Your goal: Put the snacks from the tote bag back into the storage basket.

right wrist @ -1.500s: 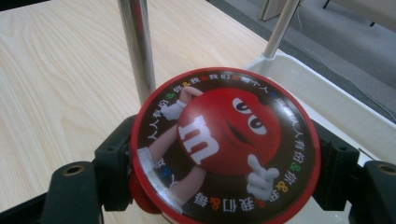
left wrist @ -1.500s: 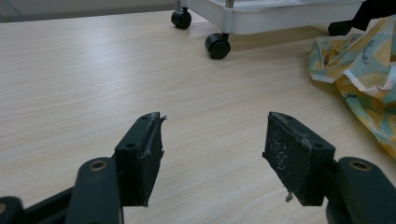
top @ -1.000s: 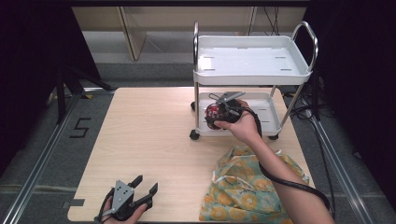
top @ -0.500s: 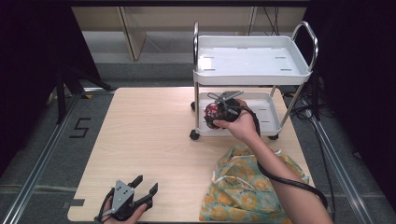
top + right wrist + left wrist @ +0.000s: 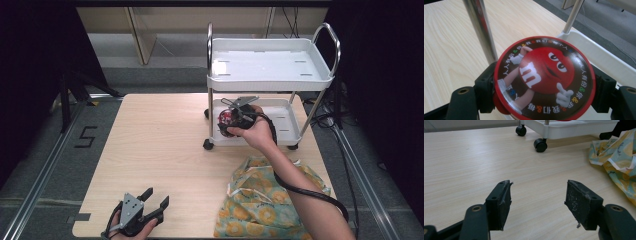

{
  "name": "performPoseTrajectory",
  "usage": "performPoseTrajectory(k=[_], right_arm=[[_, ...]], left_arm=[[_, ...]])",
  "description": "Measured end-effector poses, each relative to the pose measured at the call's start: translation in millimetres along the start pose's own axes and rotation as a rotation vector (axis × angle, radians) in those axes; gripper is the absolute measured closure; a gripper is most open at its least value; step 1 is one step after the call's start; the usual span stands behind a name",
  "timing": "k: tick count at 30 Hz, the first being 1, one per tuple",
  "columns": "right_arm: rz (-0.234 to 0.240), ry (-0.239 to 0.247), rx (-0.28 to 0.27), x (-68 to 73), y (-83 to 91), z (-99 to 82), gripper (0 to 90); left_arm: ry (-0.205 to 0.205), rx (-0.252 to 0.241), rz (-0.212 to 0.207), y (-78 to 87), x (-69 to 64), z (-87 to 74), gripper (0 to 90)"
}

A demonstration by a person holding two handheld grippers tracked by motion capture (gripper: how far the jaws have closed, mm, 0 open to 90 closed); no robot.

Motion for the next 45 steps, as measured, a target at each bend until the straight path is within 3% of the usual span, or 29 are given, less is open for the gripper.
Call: performPoseTrajectory(k=[3,16,18,19,21,25,29,30,32,36,41,45], right_arm=[[-0.009,-0.017,0.004,-0.1,-0.7,0.5,26.7],[-0.008,-0.007,0.011,-2.8,-9.1,-1.5,26.6],[-0.013,-0.023,0.017,-2.2,-10.7,-1.9,26.6],[-0.007,-0.004,0.01,-3.4,-11.9,-1.8,26.6],[-0.01,-0.042,0.01,-1.2,-13.3,-1.5,26.6],[-0.009,-0.046,0.014,-1.3,-15.1,-2.2,26.6],[-0.015,-0.016,0.022,-5.3,-15.3,-1.6,26.6],[-0.029,0.027,0.031,-9.5,-14.6,-2.2,26.7],[-0.036,0.01,0.028,-9.3,-14.6,-1.8,26.7],[-0.029,0.029,0.033,-9.0,-17.9,-2.8,26.6],[-0.023,0.01,0.036,-5.4,-20.9,-6.2,26.7],[-0.011,0.029,0.041,-3.3,-26.0,-10.3,26.6]], left_arm=[[0.003,0.003,0.005,0.3,-0.2,0.0,36.5],[0.002,0.002,-0.001,0.1,-1.0,0.0,36.6],[0.01,-0.015,-0.011,-1.4,-1.6,-0.2,36.6],[0.01,-0.014,-0.01,-1.4,-1.6,-0.2,36.6],[0.006,-0.01,-0.01,-1.2,-1.2,-0.3,36.6],[0.0,-0.001,-0.008,-0.5,-0.5,-0.2,36.6],[0.012,-0.01,-0.01,-1.3,-1.8,0.1,36.6],[0.013,-0.012,-0.012,-1.5,-1.8,0.0,36.6],[-0.003,0.004,-0.009,-0.5,-0.5,-0.4,36.6],[0.0,0.004,-0.011,-0.6,-0.8,-0.7,36.6],[-0.002,0.006,-0.012,-0.6,-0.9,-0.7,36.6],[0.0,0.008,-0.009,-0.5,-1.1,-0.7,36.6]])
Point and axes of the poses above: each handheld gripper's, and its own axes: y roughly backward along the jaws, z roughly out of its top, x roughly to its left, the point moved 3 cm from there along -y, roughly forward along the jaws, and after that the axes turned 4 degrees about -x, right-handed, at the moved point
